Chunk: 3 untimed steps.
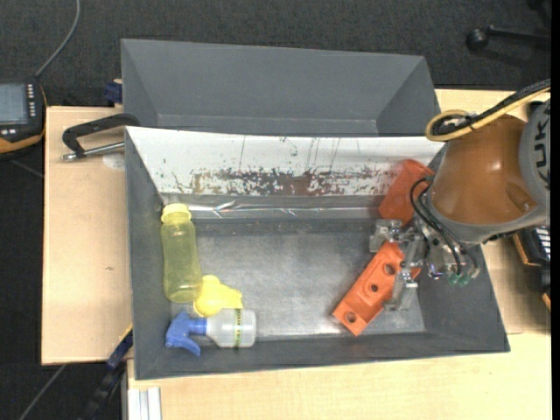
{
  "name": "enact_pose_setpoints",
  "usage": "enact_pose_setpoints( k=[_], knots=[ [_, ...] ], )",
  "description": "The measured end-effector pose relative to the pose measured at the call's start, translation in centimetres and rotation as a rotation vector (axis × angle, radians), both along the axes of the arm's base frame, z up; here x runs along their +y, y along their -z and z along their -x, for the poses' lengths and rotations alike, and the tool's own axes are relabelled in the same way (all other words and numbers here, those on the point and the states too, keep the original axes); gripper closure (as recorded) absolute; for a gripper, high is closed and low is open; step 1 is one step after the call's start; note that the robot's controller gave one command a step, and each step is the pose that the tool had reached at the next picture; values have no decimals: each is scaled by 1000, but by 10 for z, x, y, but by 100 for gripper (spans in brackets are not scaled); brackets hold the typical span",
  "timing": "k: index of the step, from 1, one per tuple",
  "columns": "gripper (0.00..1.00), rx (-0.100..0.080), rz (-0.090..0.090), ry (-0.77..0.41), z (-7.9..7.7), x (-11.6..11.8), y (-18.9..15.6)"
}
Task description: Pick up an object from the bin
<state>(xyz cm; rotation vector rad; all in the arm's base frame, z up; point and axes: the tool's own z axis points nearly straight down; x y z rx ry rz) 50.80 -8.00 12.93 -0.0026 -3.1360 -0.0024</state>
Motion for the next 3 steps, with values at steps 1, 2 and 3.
enact_pose_setpoints(
  k=[1,2,3],
  knots=[
    [0,-8,1,-2,-2,0,-5],
    [0,-7,0,-77,-5,-13,30],
    [100,-10,0,-221,-9,-30,59]
  ],
)
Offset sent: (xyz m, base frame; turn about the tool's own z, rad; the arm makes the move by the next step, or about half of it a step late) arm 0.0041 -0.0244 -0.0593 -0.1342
